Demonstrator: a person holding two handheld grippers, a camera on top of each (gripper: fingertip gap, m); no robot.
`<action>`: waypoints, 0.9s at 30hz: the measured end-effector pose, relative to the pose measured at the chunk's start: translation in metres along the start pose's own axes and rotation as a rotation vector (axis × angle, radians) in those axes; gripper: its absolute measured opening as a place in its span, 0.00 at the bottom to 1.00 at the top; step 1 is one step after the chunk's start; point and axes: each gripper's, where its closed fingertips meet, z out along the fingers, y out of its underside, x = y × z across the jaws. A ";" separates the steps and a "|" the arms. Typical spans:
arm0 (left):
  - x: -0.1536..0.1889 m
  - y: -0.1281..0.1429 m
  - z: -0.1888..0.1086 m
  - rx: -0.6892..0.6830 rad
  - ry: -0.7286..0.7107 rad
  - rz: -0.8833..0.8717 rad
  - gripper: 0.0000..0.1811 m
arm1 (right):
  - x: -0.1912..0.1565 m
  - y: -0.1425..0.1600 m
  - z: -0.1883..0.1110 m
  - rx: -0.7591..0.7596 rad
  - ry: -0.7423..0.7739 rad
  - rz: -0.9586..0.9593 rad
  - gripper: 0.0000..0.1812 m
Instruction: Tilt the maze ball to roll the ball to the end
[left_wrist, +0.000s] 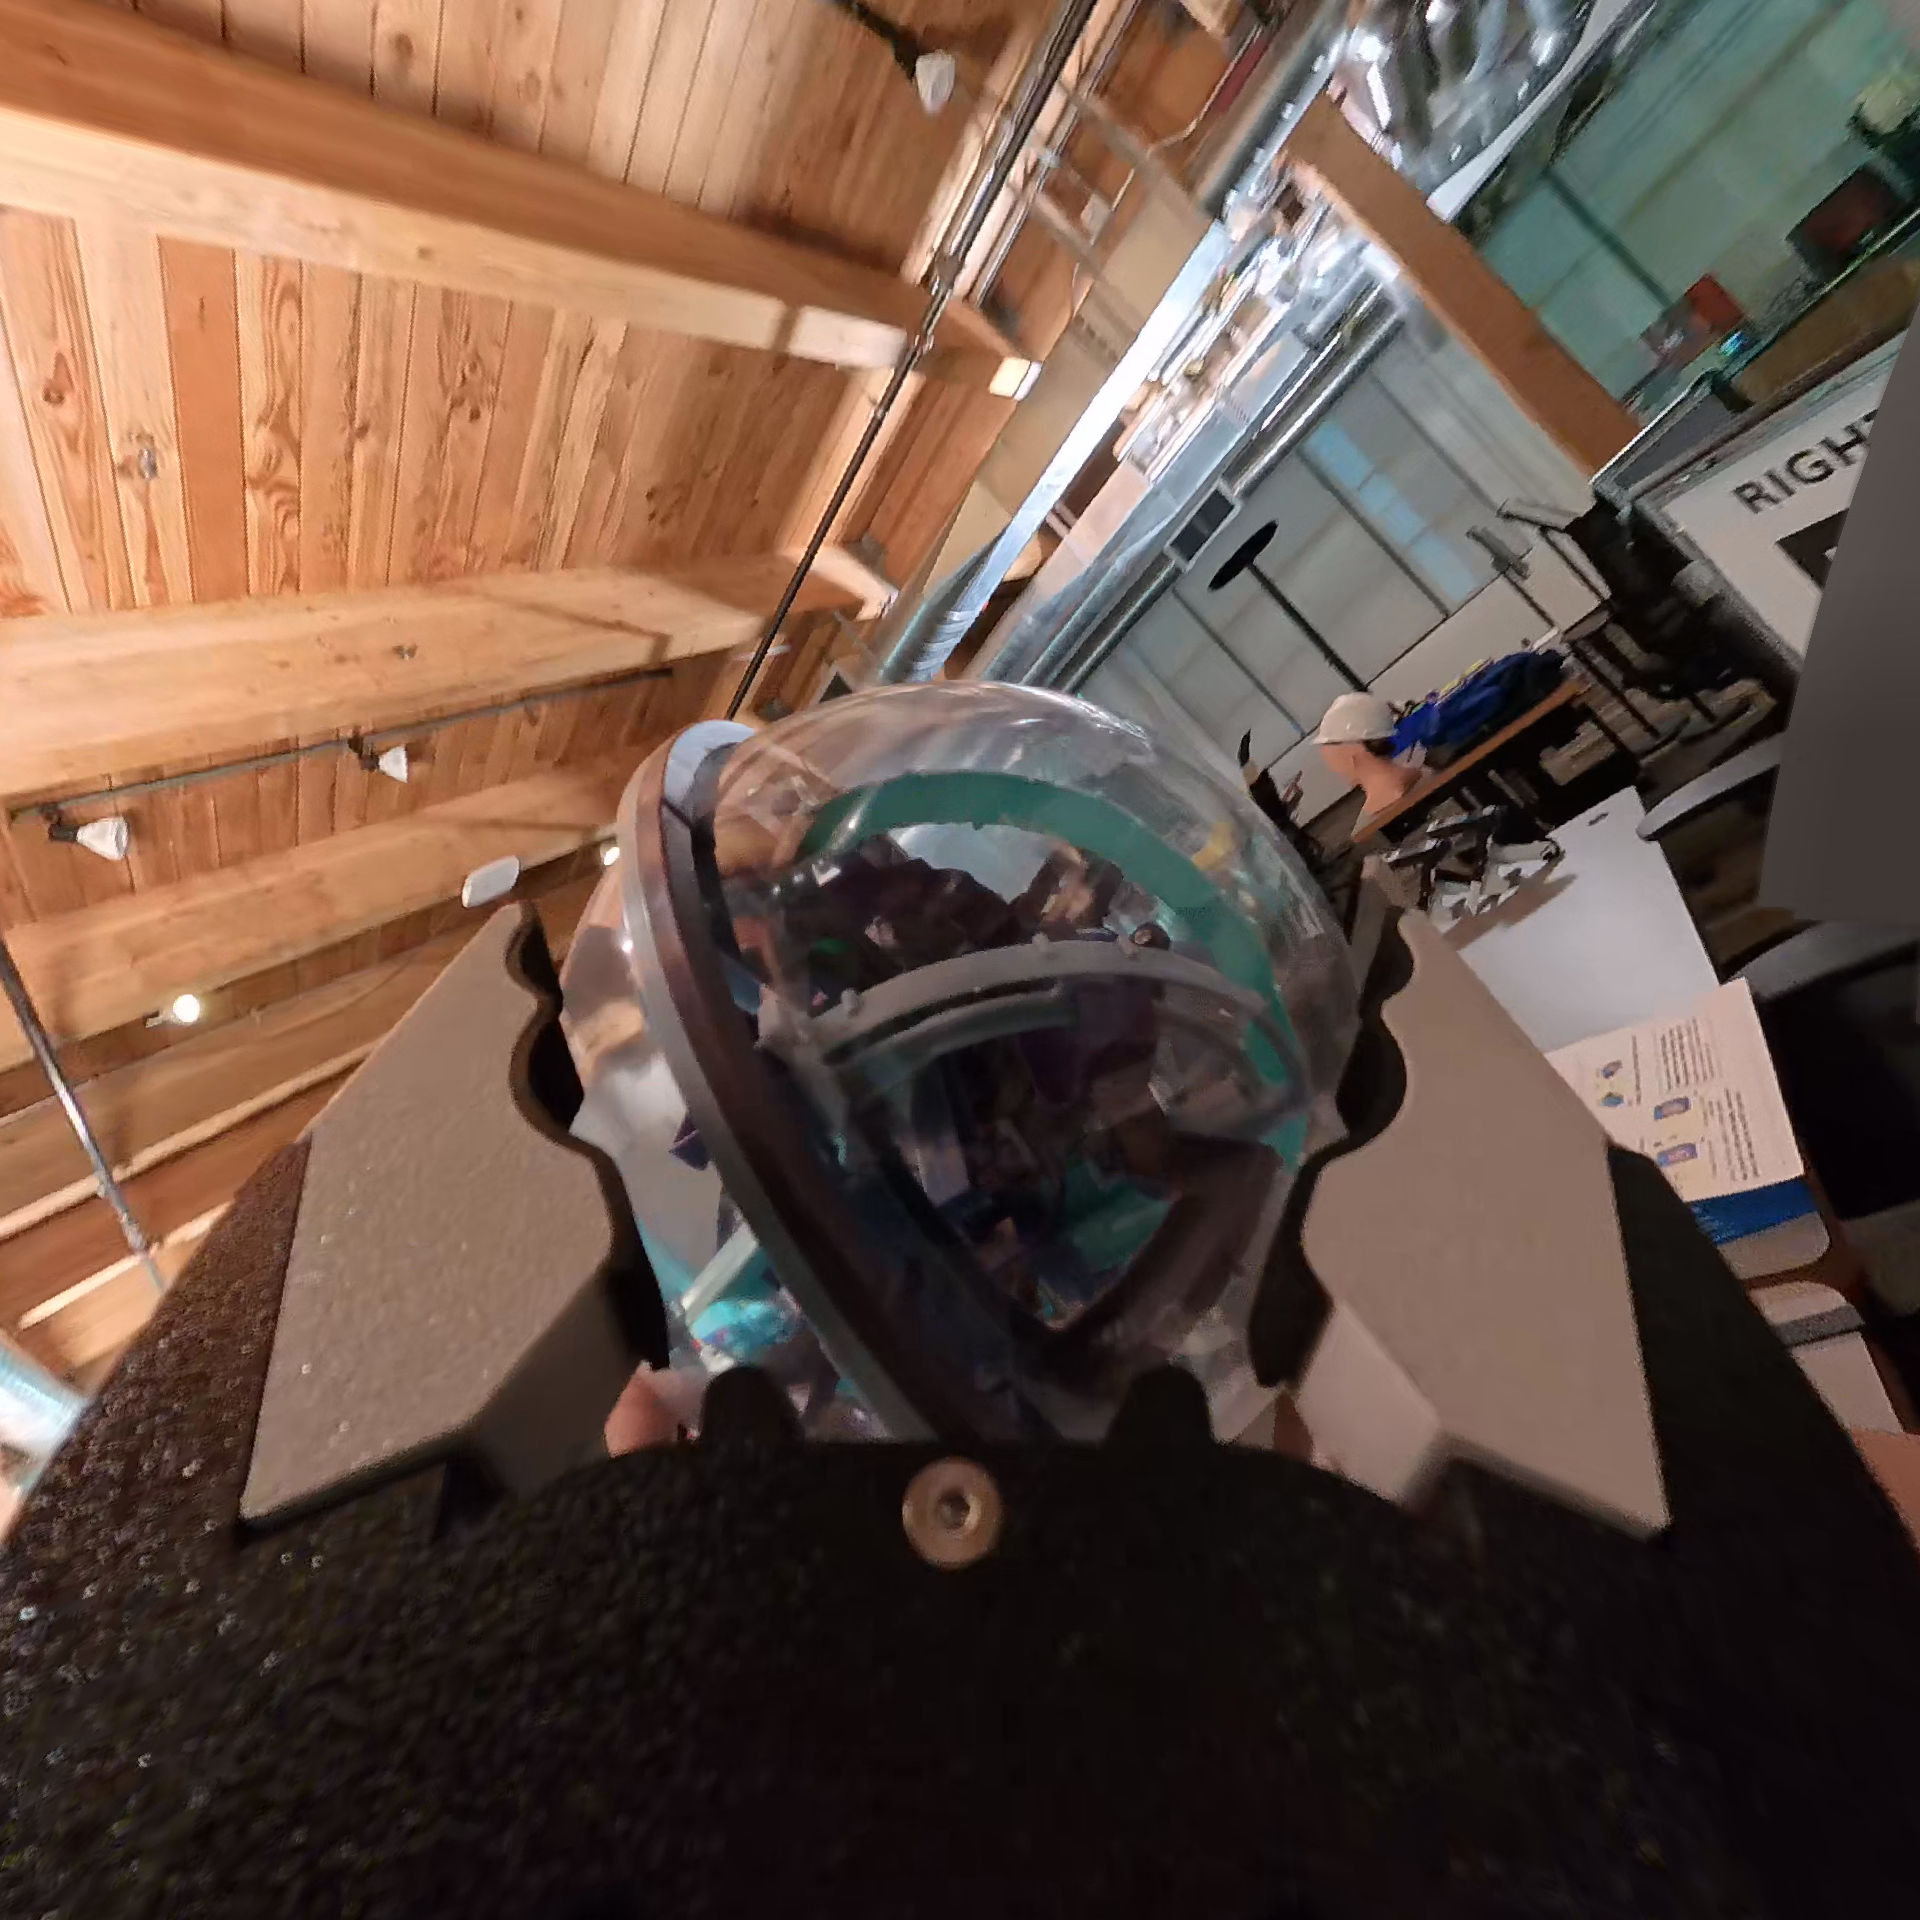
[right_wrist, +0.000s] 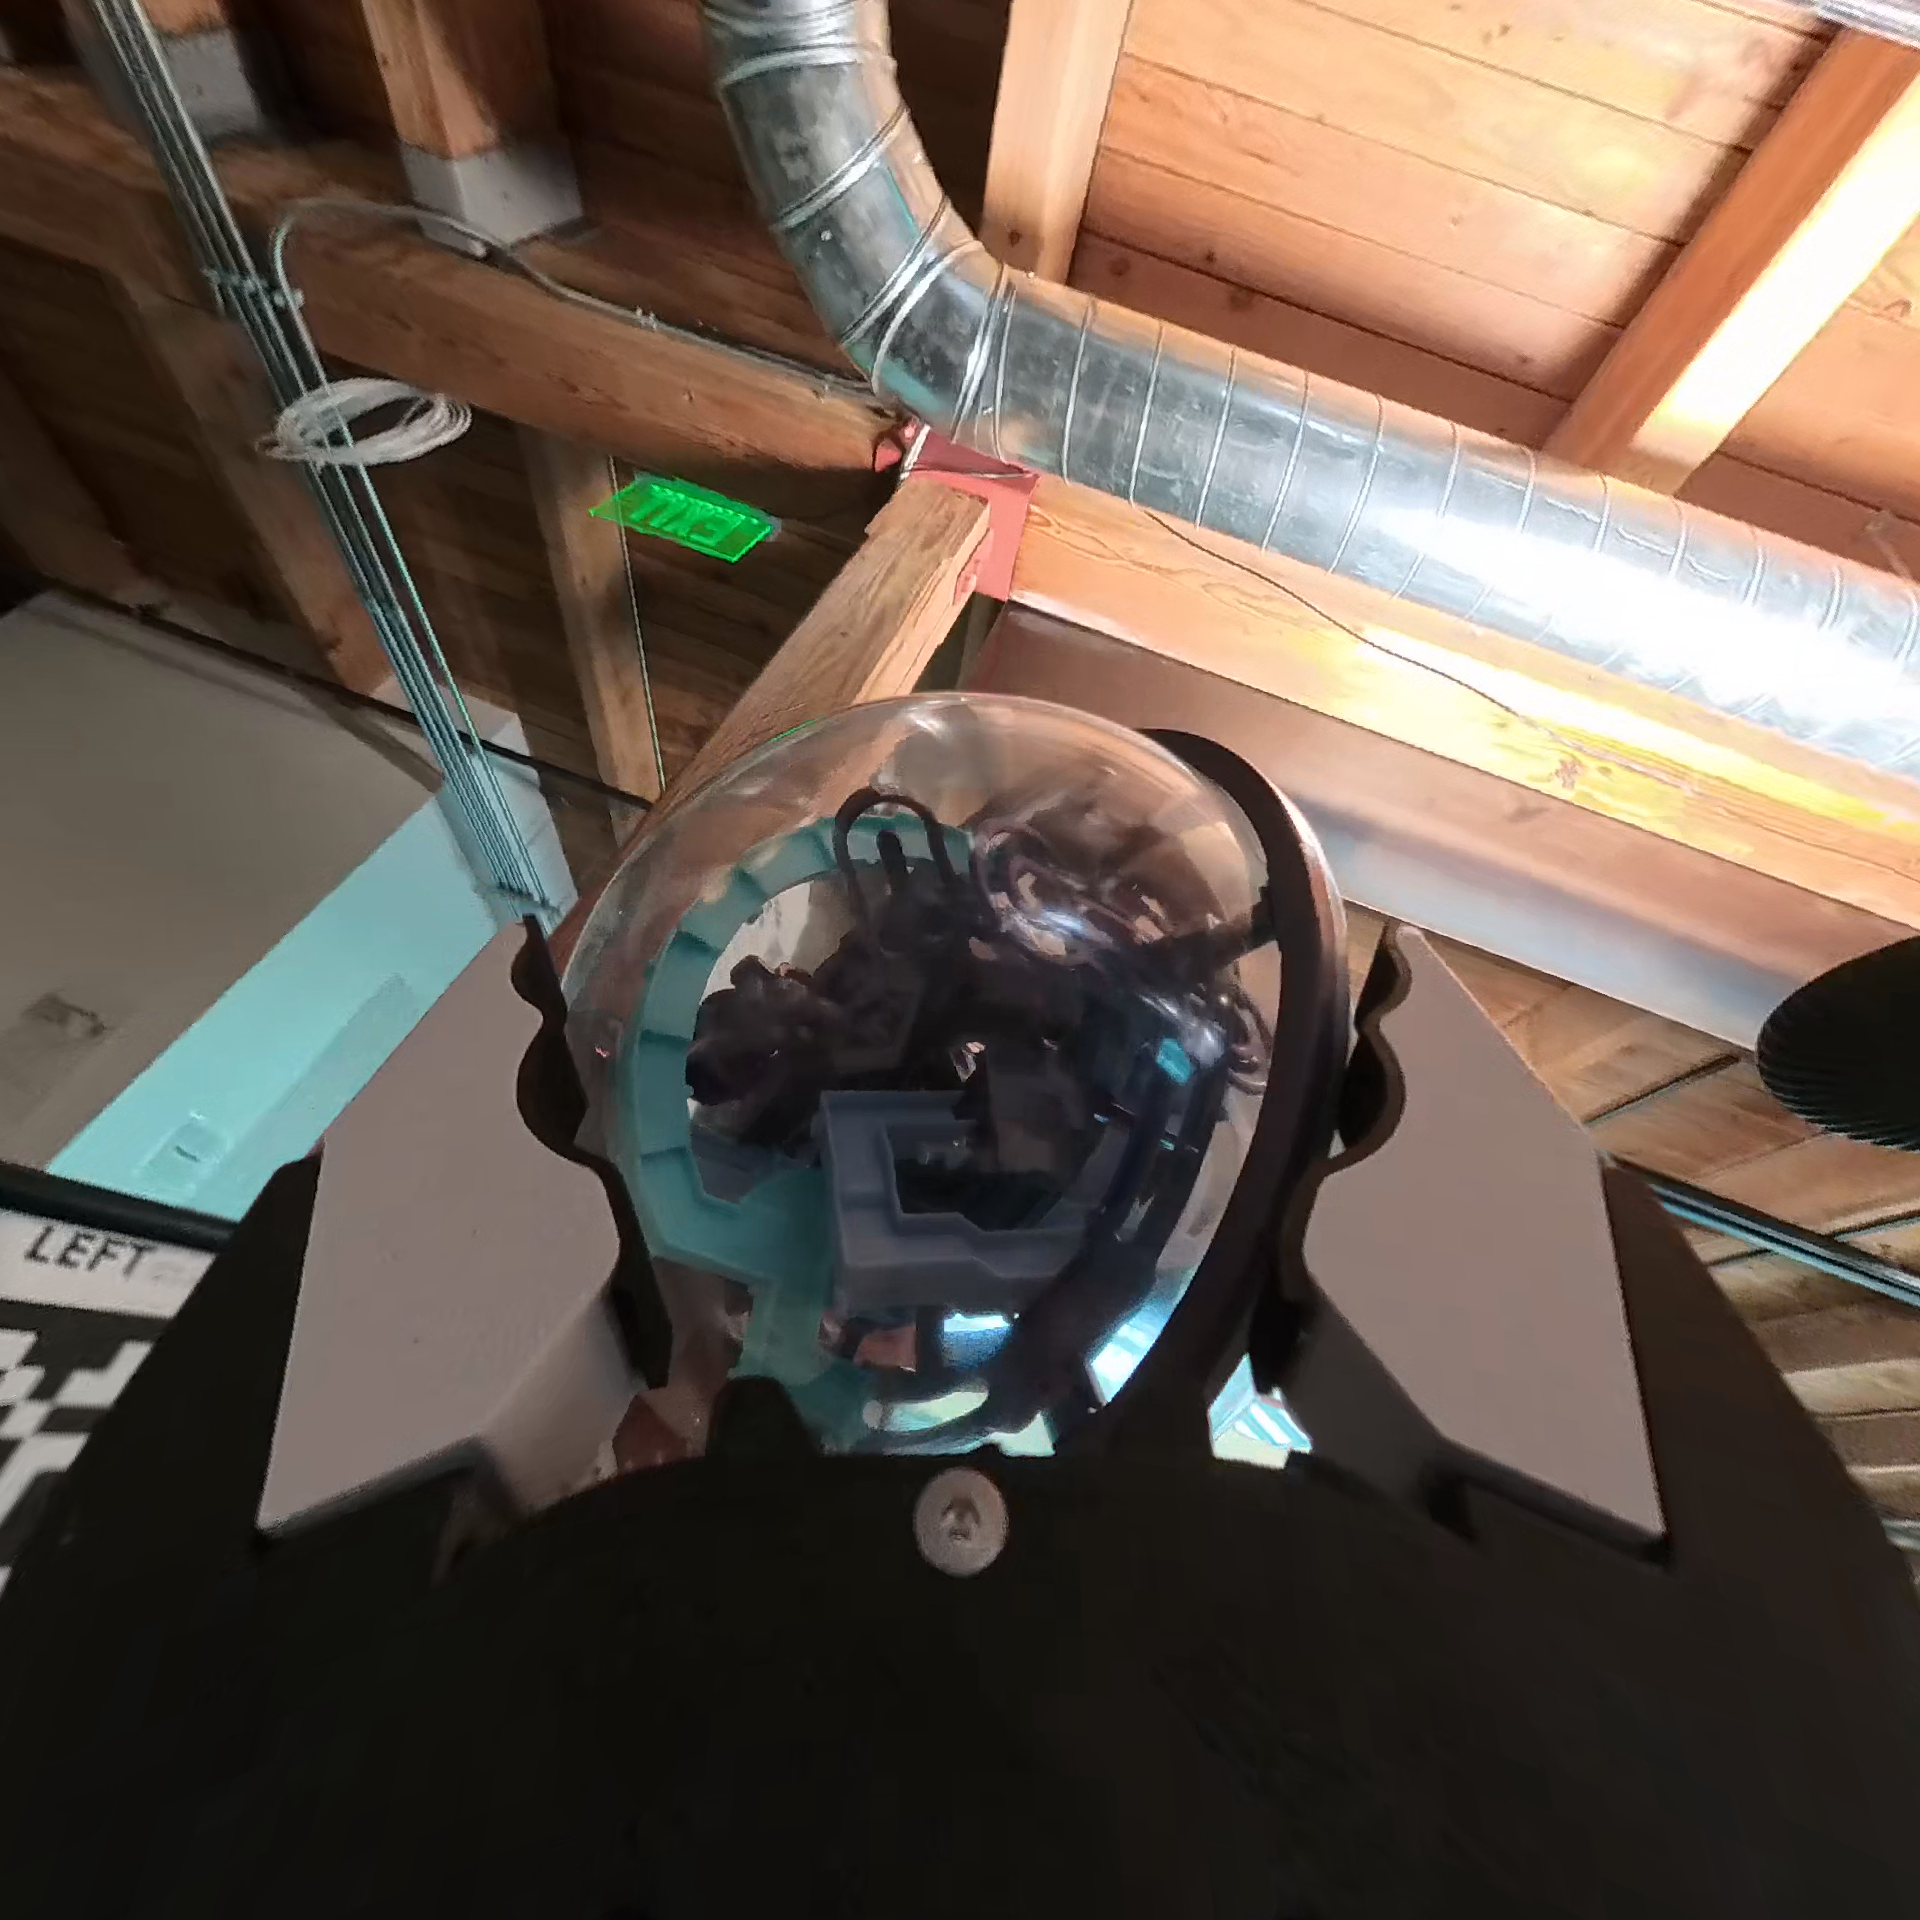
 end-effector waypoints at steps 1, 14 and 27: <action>0.001 -0.002 -0.002 0.029 0.008 0.006 0.81 | -0.003 0.000 0.001 -0.008 -0.014 -0.026 0.81; 0.035 -0.022 0.003 0.078 0.080 0.242 0.81 | -0.030 -0.024 -0.005 0.112 -0.163 -0.112 0.80; 0.008 0.035 0.027 -0.395 -0.001 0.183 0.81 | 0.034 0.003 -0.036 0.314 0.128 0.307 0.80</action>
